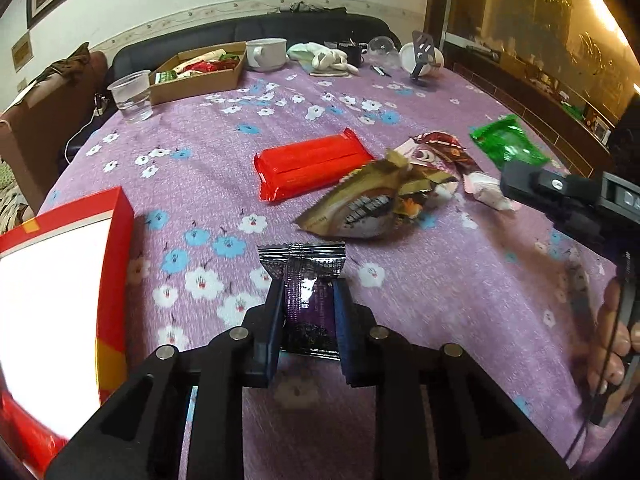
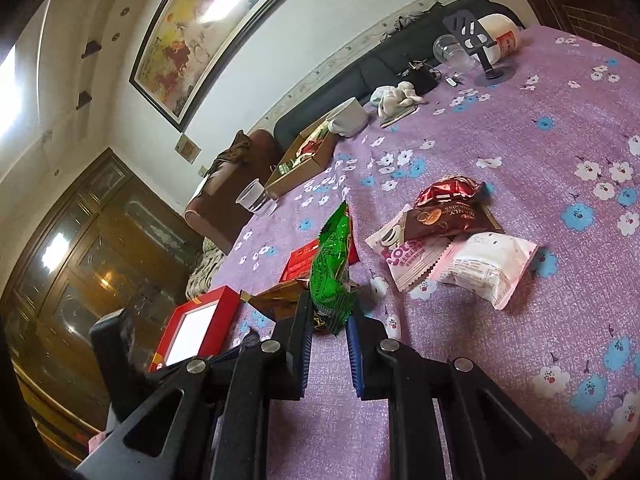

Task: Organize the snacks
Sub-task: 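Lift and carry the purple-black and green packets toward the red-rimmed white lid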

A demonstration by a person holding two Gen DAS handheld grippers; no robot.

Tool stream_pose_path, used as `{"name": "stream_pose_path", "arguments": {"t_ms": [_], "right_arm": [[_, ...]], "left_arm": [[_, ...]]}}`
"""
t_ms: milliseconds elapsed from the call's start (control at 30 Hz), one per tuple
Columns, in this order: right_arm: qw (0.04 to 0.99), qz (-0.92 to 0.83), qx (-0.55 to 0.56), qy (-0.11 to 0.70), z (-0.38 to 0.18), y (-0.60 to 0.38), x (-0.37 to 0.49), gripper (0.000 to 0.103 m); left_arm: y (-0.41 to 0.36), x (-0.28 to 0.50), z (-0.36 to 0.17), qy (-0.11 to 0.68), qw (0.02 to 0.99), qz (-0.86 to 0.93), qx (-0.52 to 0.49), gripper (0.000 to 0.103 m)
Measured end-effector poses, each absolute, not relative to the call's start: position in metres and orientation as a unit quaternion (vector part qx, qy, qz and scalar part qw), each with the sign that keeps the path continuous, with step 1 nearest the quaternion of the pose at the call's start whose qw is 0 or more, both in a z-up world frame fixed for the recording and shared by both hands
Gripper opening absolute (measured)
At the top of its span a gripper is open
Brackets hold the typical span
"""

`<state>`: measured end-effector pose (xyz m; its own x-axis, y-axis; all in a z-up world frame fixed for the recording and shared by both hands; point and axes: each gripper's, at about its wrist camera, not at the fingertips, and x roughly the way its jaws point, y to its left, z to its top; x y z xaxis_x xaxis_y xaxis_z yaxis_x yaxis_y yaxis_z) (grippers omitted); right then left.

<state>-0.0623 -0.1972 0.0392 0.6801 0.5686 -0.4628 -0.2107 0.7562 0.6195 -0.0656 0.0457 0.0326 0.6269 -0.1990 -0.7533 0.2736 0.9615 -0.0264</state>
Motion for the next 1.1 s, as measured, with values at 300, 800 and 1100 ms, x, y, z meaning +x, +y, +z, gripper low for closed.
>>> {"name": "stream_pose_path", "arguments": {"t_ms": [300,800,1100], "right_arm": [[0.887,0.22,0.25,0.32,0.043,-0.192,-0.063,0.017],[0.9,0.204,0.225,0.313,0.044,-0.189,-0.065,0.017],[0.904,0.196,0.221,0.308,0.046,-0.189,-0.067,0.017]], "left_arm": [[0.045,-0.095,0.065,0.351,0.929,-0.101,0.054,0.021],[0.069,-0.113,0.081,0.321,0.943,-0.056,0.062,0.021],[0.078,-0.122,0.083,0.317,0.945,-0.049,0.058,0.021]]}}
